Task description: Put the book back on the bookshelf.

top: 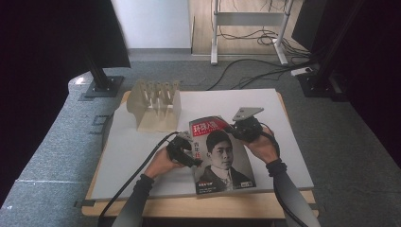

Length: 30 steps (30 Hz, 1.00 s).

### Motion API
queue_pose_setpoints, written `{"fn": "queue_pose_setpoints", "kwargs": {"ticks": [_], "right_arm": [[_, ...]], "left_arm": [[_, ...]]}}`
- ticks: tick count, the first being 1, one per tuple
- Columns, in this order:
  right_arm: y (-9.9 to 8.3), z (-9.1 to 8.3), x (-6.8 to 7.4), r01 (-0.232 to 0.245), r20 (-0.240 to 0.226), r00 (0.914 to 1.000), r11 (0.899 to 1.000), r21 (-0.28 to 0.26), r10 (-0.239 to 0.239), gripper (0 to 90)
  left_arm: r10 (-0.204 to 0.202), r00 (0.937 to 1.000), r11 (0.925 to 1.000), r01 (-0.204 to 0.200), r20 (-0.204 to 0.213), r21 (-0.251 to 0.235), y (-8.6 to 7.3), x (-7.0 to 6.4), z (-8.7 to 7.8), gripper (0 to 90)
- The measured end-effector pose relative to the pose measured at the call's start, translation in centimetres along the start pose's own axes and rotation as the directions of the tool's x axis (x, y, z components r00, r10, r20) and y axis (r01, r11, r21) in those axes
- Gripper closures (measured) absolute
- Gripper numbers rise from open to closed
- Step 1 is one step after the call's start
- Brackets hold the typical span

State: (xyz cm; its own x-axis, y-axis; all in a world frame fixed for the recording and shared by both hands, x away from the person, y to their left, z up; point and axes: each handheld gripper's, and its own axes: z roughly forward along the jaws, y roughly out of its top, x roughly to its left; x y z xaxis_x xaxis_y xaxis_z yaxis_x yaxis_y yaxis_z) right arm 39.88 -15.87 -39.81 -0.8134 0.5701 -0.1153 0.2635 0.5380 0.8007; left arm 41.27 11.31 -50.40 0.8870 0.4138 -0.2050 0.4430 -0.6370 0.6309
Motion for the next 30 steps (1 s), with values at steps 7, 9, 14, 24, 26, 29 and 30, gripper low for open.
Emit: {"fn": "queue_pose_setpoints", "kwargs": {"ticks": [7, 9, 14, 24, 26, 29, 30], "right_arm": [[0.6, -0.6, 0.0, 0.007, -0.007, 1.0000, 0.999, -0.032, -0.007, 85.7], [0.9, -0.9, 0.0, 0.009, -0.007, 0.9999, 0.999, -0.043, -0.009, 85.7], [1.6, -1.8, -0.1, 0.016, -0.003, 0.9999, 0.997, -0.075, -0.016, 85.7], [2.6, -2.5, -0.1, 0.035, 0.009, 0.9994, 0.996, -0.078, -0.034, 85.5], [2.6, -2.5, -0.1, 0.031, 0.009, 0.9995, 0.996, -0.083, -0.030, 85.5], [2.7, -2.5, -0.1, 0.030, 0.010, 0.9995, 0.996, -0.086, -0.029, 85.5], [2.7, -2.6, -0.2, 0.030, 0.013, 0.9995, 0.996, -0.086, -0.029, 85.5]], "left_arm": [[0.016, 0.9988, 0.9996, -0.017, -0.047, -0.023, 0.9, -0.4, -1.0, 25.9], [0.021, 0.9979, 0.9991, -0.023, -0.061, -0.036, 1.2, -0.5, -1.5, 29.9], [0.015, 0.9959, 0.9978, -0.021, -0.089, -0.062, 1.7, -0.6, -2.4, 41.2], [-0.013, 0.9972, 0.9968, 0.007, -0.074, -0.080, 3.0, -0.7, -4.1, 63.2], [-0.018, 0.9973, 0.9970, 0.013, -0.072, -0.077, 3.0, -0.7, -4.2, 64.9], [-0.026, 0.9975, 0.9965, 0.021, -0.065, -0.081, 3.2, -0.8, -4.5, 66.9], [-0.027, 0.9972, 0.9958, 0.021, -0.069, -0.089, 3.3, -0.9, -4.7, 67.8]]}}
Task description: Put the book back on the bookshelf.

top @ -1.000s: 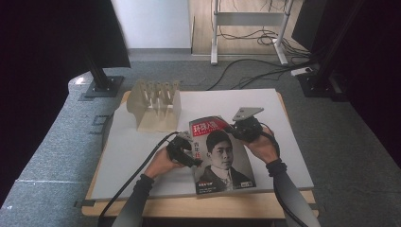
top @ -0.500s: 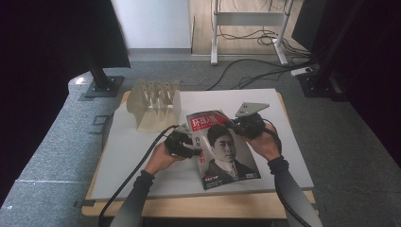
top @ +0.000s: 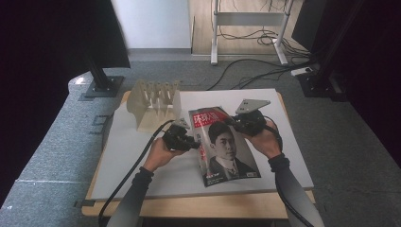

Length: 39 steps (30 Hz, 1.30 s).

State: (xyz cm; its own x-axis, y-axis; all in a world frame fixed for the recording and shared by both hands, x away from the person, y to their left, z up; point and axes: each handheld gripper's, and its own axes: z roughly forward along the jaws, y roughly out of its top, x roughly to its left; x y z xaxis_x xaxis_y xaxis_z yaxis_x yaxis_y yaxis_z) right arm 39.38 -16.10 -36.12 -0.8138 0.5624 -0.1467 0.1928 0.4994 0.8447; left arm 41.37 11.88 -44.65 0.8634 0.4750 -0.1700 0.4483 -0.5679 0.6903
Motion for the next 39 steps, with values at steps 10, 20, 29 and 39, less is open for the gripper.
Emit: {"fn": "queue_pose_setpoints", "kwargs": {"ticks": [10, 20, 29, 39], "right_arm": [[0.9, -1.4, -0.6, -0.009, 0.061, 0.9981, 0.998, -0.065, 0.013, 85.1], [-0.3, -2.1, -1.0, -0.041, 0.075, 0.9961, 0.997, -0.067, 0.046, 85.1], [-1.0, -3.4, -1.2, -0.032, 0.087, 0.9955, 0.998, -0.058, 0.037, 84.6], [-1.3, -3.2, -1.6, -0.053, 0.082, 0.9948, 0.995, -0.082, 0.060, 84.5]], "left_arm": [[0.036, 0.9919, 0.9925, -0.050, -0.122, -0.112, 1.4, -0.6, -3.3, 80.3], [0.172, 0.9520, 0.9712, -0.207, -0.253, -0.118, 1.7, -3.3, -4.7, 76.8], [0.172, 0.9486, 0.9686, -0.212, -0.266, -0.130, 3.2, -3.2, -3.8, 80.2], [0.208, 0.9507, 0.9596, -0.244, -0.230, -0.140, 2.7, -3.7, -5.1, 78.5]]}}
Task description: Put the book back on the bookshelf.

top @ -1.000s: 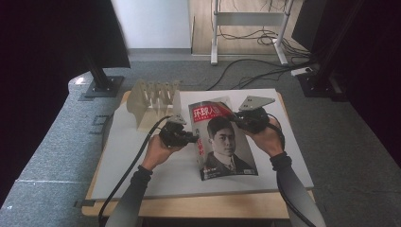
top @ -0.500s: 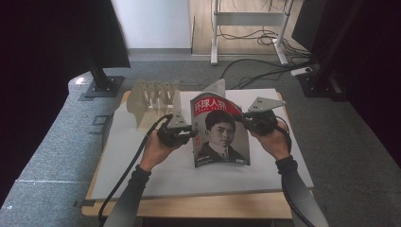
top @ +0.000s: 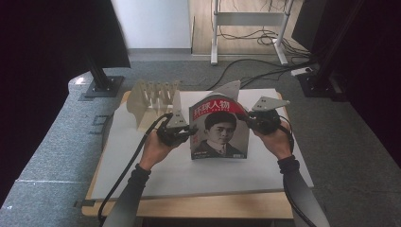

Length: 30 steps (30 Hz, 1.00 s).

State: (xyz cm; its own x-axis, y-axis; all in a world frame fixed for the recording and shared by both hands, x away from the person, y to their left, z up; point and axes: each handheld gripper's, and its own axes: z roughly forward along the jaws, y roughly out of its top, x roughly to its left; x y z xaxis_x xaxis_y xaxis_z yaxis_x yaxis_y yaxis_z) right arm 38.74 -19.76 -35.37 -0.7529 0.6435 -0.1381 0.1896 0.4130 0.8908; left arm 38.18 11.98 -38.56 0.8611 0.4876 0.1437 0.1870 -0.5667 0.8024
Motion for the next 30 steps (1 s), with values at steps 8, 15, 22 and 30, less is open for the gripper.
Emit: {"fn": "queue_pose_setpoints", "kwargs": {"ticks": [8, 15, 22, 30], "right_arm": [[-0.1, -0.8, 0.2, 0.014, -0.029, 0.9995, 1.000, 0.000, -0.014, 82.3], [-0.7, -0.9, -0.2, -0.012, -0.022, 0.9997, 1.000, 0.006, 0.013, 76.9], [-3.1, -1.3, -1.0, -0.067, 0.003, 0.9978, 0.997, 0.027, 0.067, 65.4], [-7.0, -1.0, -1.4, -0.131, 0.032, 0.9912, 0.988, 0.087, 0.128, 45.6]], "left_arm": [[-0.072, 0.9966, 0.9974, 0.072, 0.041, 0.006, 2.7, 0.7, -0.4, 70.7], [-0.108, 0.9938, 0.9941, 0.108, 0.026, 0.013, 3.1, 1.2, 0.2, 85.8], [-0.090, 0.9951, 0.9959, 0.090, 0.040, 0.003, 2.9, 1.4, 0.0, 86.7], [-0.111, 0.9928, 0.9938, 0.111, 0.046, 0.002, 2.7, 2.2, -1.2, 86.8]]}}
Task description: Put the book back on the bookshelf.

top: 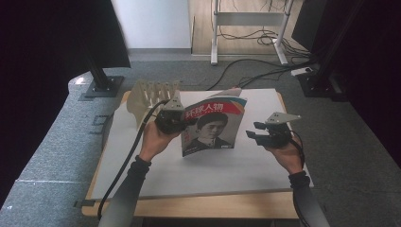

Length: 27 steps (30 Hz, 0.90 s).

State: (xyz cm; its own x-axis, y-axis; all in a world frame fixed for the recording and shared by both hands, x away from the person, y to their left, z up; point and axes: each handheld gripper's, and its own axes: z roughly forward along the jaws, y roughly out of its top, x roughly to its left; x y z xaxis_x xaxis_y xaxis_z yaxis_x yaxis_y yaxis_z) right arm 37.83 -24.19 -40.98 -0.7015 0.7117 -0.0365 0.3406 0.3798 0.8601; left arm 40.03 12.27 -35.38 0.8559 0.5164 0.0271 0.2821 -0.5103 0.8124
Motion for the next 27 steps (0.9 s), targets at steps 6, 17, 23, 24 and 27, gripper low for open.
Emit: {"fn": "queue_pose_setpoints", "kwargs": {"ticks": [6, 17, 23, 24, 27], "right_arm": [[-2.0, 1.1, 0.1, -0.021, 0.027, 0.9994, 0.999, 0.046, 0.019, 29.3], [-6.2, 3.2, 0.1, -0.085, 0.051, 0.9956, 0.989, 0.117, 0.079, 15.7], [-8.3, 4.1, 0.2, -0.119, 0.070, 0.9914, 0.982, 0.145, 0.110, 13.2], [-8.5, 4.2, 0.2, -0.121, 0.070, 0.9913, 0.980, 0.156, 0.111, 13.1], [-9.0, 4.3, 0.2, -0.132, 0.077, 0.9896, 0.978, 0.160, 0.121, 12.7]], "left_arm": [[-0.022, 0.9997, 0.9998, 0.022, -0.006, 0.001, -0.1, 0.6, -1.5, 86.9], [-0.064, 0.9963, 0.9979, 0.064, -0.057, -0.005, -1.0, 1.6, -4.8, 86.9], [-0.099, 0.9920, 0.9950, 0.098, -0.078, -0.019, -1.9, 2.1, -6.1, 86.9], [-0.108, 0.9909, 0.9940, 0.107, -0.080, -0.023, -2.1, 2.2, -6.4, 86.9], [-0.121, 0.9885, 0.9925, 0.119, -0.091, -0.028, -2.7, 2.3, -7.1, 86.9]]}}
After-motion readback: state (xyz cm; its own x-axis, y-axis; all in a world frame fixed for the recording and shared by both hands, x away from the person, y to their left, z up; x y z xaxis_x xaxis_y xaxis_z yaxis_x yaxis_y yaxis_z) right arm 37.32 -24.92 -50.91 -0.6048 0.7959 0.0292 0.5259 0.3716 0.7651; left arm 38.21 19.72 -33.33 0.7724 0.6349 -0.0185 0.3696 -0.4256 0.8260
